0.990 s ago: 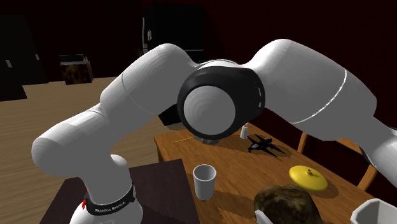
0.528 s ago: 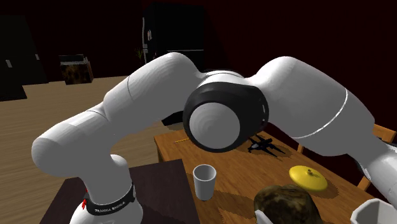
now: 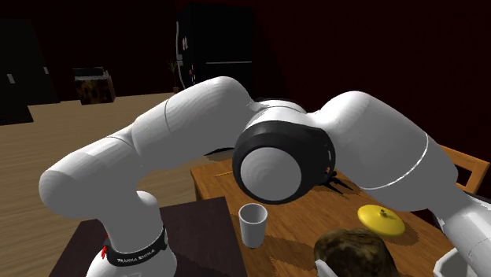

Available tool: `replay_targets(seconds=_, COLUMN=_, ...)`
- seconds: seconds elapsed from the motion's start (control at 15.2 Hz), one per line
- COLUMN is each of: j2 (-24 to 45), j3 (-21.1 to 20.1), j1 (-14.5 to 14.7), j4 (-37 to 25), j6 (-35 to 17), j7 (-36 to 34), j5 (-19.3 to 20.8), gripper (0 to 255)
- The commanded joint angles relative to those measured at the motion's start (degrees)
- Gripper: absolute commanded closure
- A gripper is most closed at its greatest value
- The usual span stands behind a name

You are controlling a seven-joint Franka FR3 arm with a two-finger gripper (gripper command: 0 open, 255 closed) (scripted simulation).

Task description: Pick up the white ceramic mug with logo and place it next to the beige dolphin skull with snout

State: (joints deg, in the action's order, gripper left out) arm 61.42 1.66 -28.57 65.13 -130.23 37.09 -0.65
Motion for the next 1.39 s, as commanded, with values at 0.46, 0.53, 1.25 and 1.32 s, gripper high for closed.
replay_targets(seconds=0.46, j2=0.14, j3=0.0, j1=-0.03, j4=0.02, j6=-0.21, j7=0.03, j5=0.0, gripper=0)
replay_targets(seconds=0.53, j2=0.13, j3=0.0, j1=-0.03, j4=0.02, j6=-0.21, j7=0.03, j5=0.0, gripper=0)
replay_targets(seconds=1.25, j2=-6.04, j3=0.07, j1=0.12, j4=3.62, j6=2.37, j7=0.01, j5=0.06, gripper=0)
replay_targets(seconds=1.32, j2=-6.04, j3=0.07, j1=0.12, j4=3.62, j6=2.37, j7=0.01, j5=0.06, gripper=0)
